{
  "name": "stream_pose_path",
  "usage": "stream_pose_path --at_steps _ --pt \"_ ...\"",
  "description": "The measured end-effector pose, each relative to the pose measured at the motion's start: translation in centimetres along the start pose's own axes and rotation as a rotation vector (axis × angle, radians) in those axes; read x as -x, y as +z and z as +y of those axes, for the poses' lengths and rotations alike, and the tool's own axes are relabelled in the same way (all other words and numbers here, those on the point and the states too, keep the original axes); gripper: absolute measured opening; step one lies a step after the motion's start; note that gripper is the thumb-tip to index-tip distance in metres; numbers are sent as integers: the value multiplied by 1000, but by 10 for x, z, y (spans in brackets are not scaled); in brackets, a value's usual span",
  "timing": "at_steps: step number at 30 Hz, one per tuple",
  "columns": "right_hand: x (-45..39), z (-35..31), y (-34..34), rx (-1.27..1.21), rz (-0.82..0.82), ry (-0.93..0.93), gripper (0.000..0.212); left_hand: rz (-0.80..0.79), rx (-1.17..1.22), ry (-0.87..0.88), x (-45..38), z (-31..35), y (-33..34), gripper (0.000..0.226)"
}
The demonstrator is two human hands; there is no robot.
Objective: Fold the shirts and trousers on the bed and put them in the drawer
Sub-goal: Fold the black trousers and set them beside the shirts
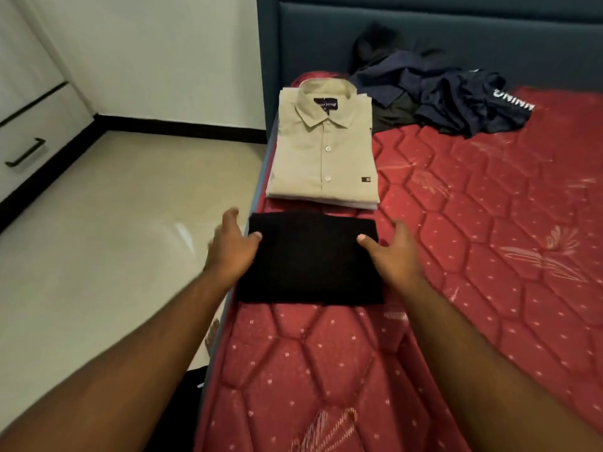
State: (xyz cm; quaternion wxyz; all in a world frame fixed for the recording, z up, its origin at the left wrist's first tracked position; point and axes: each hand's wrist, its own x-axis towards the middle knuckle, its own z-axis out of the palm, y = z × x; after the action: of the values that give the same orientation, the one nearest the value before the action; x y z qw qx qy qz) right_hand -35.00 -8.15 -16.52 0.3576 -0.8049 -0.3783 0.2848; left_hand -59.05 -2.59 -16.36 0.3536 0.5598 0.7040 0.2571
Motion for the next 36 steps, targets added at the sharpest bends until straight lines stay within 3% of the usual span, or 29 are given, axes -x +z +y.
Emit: stream_pose_path --at_steps 2,4,7,14,18,25,28,36 --pt "6 4 13 281 198 -428 59 192 -261 375 2 -4 22 62" --pt "10 7 31 426 107 -683 59 141 -432 571 13 -8 49 64" --pt "6 26 51 679 -186 -529 69 25 -662 522 19 -29 78 67" --pt "3 11 37 814 -362 -413 72 -148 -837 430 19 -11 67 76" --pt "13 3 5 743 -279 -490 87 -23 -815 567 32 45 58 67" --pt "-62 27 -70 777 -247 -368 58 -58 -652 780 11 140 131 72" --pt "-133 45 -93 794 -231 -349 54 -84 -600 856 -32 176 186 71" --pt "-317 94 -135 830 -117 -358 66 -117 -683 753 -213 281 341 71"
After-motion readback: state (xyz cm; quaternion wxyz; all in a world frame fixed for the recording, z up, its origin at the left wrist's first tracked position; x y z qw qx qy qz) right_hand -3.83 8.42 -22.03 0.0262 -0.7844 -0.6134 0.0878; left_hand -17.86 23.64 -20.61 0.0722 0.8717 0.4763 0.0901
